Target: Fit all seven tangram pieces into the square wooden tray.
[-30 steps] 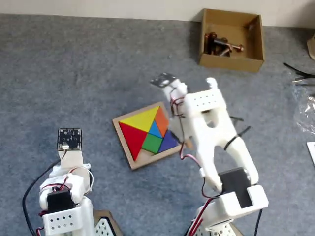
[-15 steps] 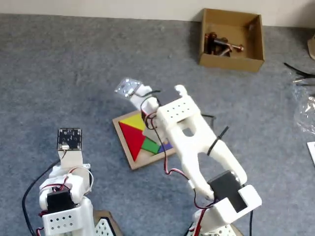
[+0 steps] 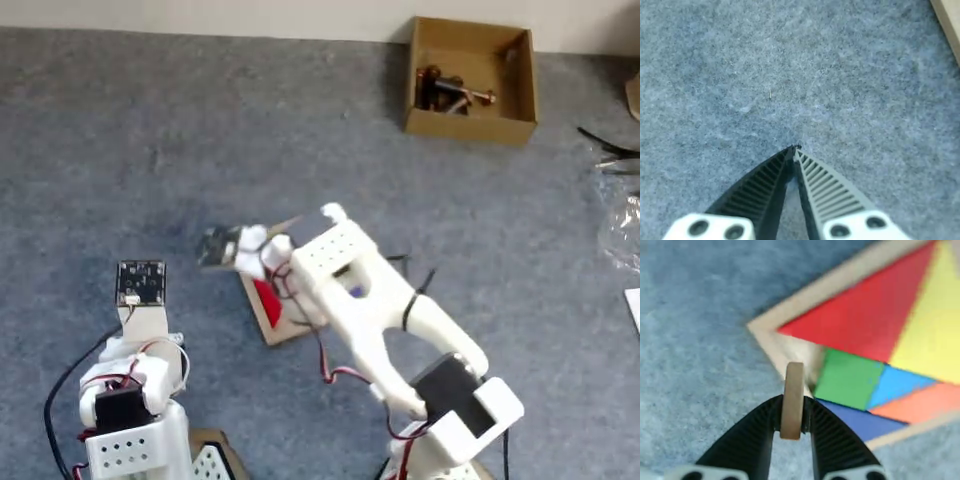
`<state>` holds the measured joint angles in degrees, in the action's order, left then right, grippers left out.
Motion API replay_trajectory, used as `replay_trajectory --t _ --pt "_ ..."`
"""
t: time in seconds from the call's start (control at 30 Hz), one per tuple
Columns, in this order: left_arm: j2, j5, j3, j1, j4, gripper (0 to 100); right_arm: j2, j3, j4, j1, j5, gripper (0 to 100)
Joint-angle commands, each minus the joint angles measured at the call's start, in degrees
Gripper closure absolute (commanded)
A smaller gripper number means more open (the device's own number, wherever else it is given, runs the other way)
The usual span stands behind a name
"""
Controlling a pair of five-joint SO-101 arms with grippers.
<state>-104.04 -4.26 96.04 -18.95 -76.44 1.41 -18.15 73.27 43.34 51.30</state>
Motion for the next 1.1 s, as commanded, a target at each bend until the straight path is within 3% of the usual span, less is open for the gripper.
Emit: replay_trajectory --t 0.0,0.77,1.07 --pt "-0.3 0.5 1.1 -0.7 -0.3 99 -0.7 0.5 -0.9 2.2 3.1 98.5" --pt "-0.3 0.5 1.1 -0.7 -0.3 99 -0.6 -1.8 -3.6 0.5 4.9 98.5" --pt "-0.3 0.5 1.1 -0.7 -0.3 99 -0.8 -5.8 -9.5 0.6 4.9 98.5"
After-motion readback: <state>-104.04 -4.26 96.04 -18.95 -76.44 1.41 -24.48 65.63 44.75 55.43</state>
